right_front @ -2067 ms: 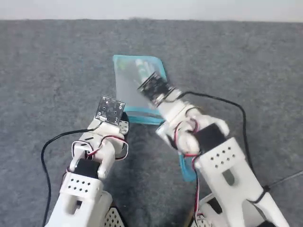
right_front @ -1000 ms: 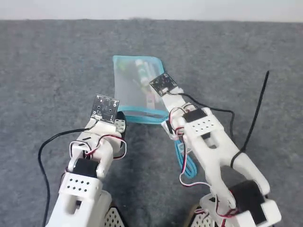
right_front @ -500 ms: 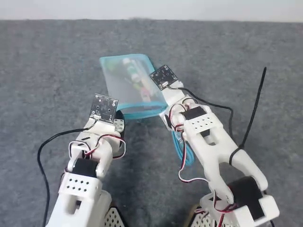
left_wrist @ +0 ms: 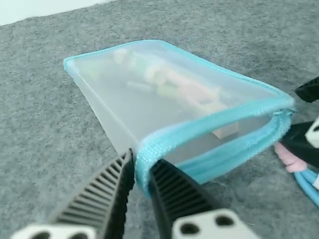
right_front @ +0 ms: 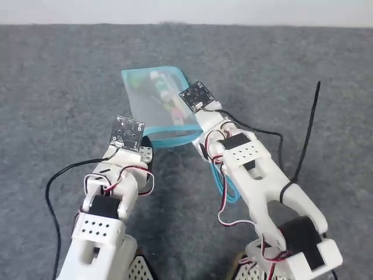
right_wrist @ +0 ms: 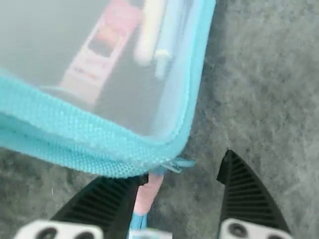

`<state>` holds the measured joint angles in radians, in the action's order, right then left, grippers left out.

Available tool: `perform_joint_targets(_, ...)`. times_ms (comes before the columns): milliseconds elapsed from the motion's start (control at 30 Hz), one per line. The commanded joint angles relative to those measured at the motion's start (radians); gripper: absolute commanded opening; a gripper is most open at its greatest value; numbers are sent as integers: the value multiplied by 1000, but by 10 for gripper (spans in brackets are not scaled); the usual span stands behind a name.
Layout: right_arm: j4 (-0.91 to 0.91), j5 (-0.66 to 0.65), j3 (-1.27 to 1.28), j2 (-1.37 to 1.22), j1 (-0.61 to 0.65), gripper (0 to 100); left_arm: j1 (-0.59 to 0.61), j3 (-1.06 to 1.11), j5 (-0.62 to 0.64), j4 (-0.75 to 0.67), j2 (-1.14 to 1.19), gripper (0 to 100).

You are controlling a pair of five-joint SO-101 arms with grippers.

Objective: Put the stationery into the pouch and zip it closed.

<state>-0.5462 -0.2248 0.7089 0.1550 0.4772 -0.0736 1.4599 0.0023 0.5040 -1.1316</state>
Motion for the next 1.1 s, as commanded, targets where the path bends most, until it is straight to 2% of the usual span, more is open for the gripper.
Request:
perform_joint_targets(0,114,12,-15,-12,30,242,-6,-56,11,-11,9,11)
perform_joint_targets(133,223,12,-15,-97,35,242,-6,-48,9,-12,9,11)
perform_joint_targets(267,225,12,-15,-137,28,231,-6,-44,9,-14,8,11)
perform_joint_targets(467,93,12,-15,-54,28,14,-6,-42,9,-14,9,11)
perform_joint_targets(500,68,12,-14,-28,28,2,-6,-42,9,-14,9,11)
perform_joint_targets(800,-228,3,-29,191,38,6,-5,-41,9,-15,2,11)
perform_joint_targets(967,-375,-66,-71,246,41,6,9,-41,9,-60,5,12)
perform_joint_targets(1067,-390,-72,-68,254,88,6,5,-71,-60,-17,11,11)
